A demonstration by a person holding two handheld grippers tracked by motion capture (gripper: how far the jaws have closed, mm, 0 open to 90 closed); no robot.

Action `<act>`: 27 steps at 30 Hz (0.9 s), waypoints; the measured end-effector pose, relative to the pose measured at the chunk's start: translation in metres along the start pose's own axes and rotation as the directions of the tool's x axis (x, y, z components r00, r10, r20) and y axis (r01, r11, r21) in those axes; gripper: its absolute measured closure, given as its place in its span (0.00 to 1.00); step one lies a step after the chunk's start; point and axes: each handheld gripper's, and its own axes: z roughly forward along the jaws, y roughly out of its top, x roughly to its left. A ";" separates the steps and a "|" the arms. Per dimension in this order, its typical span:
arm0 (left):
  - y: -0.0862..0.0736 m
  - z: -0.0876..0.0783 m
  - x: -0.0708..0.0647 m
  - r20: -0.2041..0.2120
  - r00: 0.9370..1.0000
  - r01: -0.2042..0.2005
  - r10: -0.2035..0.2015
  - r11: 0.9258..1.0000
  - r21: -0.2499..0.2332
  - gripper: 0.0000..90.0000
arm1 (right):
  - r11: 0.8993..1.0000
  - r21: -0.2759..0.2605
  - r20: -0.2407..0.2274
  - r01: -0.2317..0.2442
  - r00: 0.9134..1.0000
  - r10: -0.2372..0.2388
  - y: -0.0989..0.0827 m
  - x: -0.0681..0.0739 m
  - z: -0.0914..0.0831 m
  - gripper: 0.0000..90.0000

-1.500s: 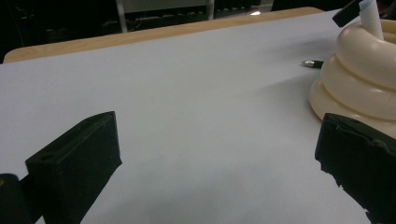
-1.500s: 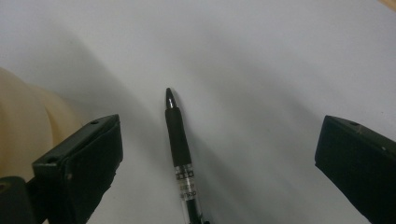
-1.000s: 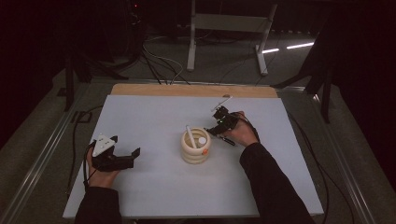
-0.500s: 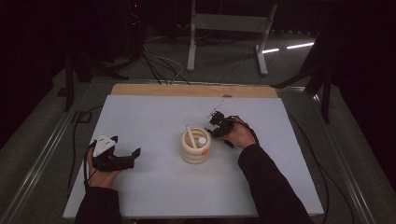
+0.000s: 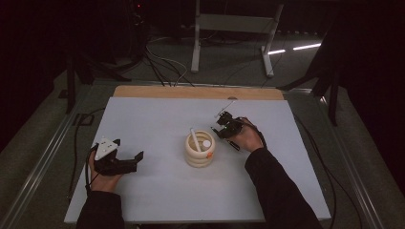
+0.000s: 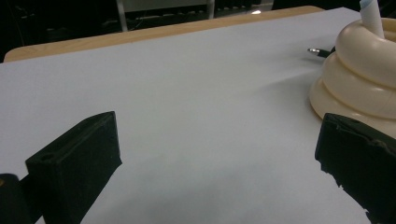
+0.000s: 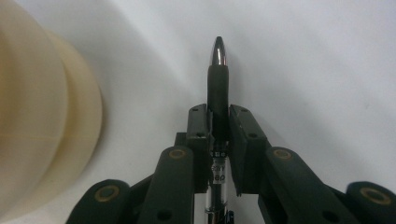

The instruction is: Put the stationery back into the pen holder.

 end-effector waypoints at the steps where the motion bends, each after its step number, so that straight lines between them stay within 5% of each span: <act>1: 0.000 0.000 0.000 0.000 1.000 -0.001 0.001 1.000 0.001 0.01 | 1.000 -0.010 0.002 -0.004 1.000 0.004 0.000 0.000 -0.001 0.89; 9: 0.000 0.000 0.000 0.000 1.000 0.003 -0.003 1.000 0.001 0.01 | 0.996 -0.079 0.007 -0.037 0.999 0.037 0.001 -0.001 -0.011 0.89; 27: -0.001 0.001 0.000 0.001 1.000 0.002 -0.002 1.000 0.002 0.01 | 0.986 -0.165 0.046 -0.016 0.999 0.023 0.004 0.012 -0.023 0.89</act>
